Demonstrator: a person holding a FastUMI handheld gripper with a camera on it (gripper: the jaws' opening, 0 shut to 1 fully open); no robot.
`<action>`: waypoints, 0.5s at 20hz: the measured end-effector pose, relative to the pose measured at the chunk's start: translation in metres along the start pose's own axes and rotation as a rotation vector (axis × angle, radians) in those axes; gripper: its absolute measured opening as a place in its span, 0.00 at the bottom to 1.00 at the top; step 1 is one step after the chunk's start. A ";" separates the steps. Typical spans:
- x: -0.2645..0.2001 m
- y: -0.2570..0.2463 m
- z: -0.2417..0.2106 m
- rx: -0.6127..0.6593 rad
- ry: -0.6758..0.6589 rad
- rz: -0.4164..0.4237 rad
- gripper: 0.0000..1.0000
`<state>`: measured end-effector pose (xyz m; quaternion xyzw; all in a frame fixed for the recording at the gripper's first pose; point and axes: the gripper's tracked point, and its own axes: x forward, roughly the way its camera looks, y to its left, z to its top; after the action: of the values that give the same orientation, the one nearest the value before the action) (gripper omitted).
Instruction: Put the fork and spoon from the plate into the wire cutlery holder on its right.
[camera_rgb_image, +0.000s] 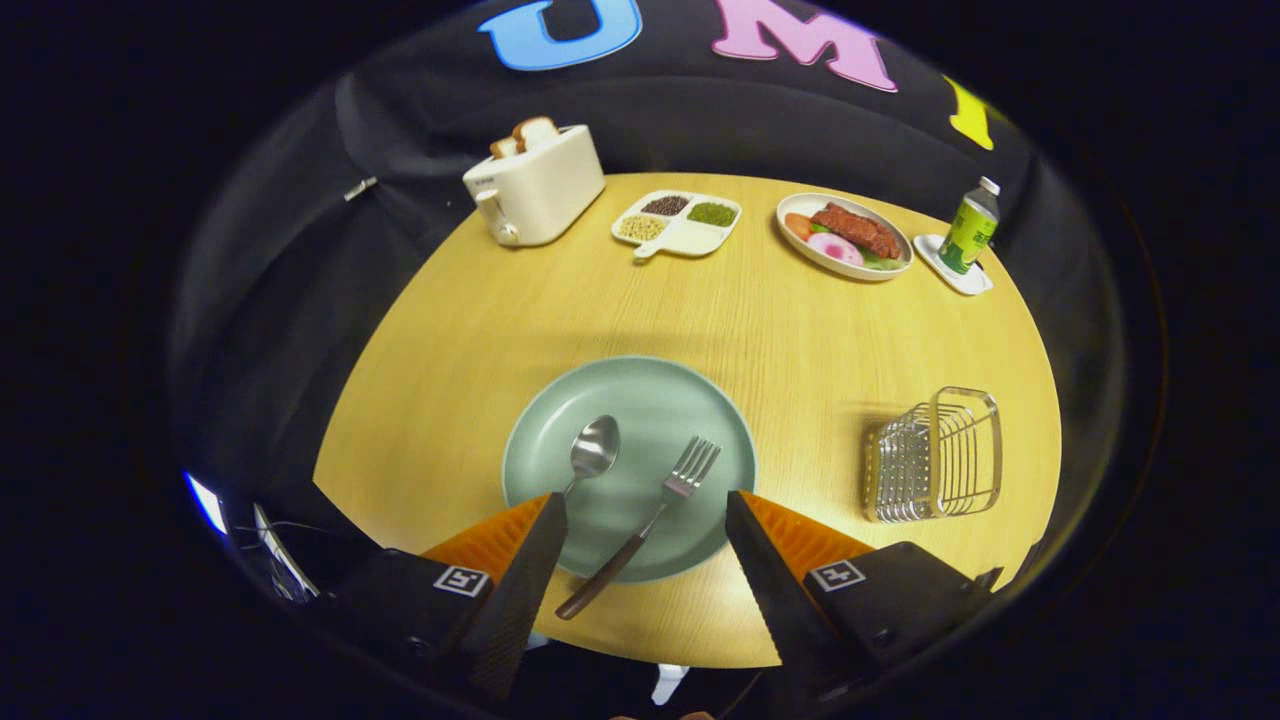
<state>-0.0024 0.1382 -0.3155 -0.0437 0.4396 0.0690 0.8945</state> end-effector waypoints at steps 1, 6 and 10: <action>0.007 0.000 -0.006 -0.029 0.027 -0.010 0.99; 0.033 0.006 -0.042 0.009 0.156 -0.014 0.91; 0.052 -0.001 -0.055 0.001 0.210 -0.038 0.82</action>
<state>-0.0134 0.1338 -0.3904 -0.0588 0.5298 0.0469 0.8448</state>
